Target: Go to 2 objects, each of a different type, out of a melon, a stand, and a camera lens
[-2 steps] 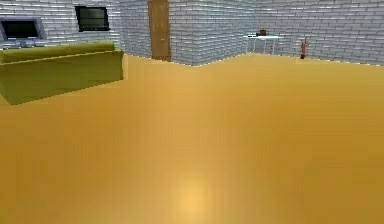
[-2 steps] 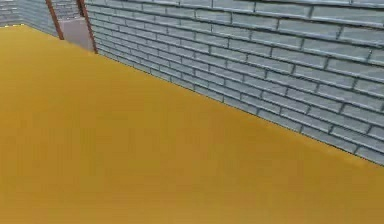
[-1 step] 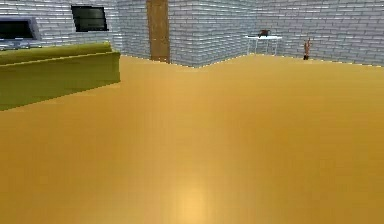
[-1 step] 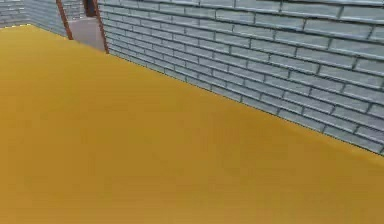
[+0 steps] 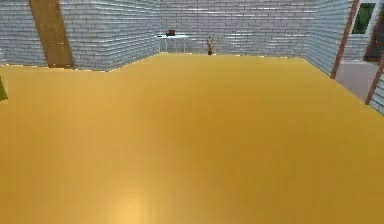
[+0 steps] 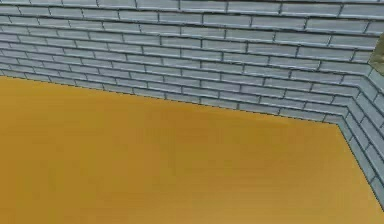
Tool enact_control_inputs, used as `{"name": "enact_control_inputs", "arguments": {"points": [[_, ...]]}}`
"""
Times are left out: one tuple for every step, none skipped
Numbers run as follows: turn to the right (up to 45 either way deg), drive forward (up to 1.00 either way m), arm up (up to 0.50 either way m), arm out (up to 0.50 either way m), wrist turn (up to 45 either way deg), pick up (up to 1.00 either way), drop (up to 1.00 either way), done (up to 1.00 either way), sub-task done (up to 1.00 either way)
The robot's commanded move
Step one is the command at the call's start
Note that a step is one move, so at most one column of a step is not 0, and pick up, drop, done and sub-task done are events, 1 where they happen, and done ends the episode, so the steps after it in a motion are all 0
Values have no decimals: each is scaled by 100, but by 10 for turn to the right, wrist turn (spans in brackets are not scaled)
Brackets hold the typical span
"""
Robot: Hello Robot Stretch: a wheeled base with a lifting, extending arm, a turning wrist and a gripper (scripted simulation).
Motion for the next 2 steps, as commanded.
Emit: {"name": "enact_control_inputs", "arguments": {"points": [[0,35,0,0,0,0,0,0,0],[-450,0,0,0,0,0,0,0,0]]}}
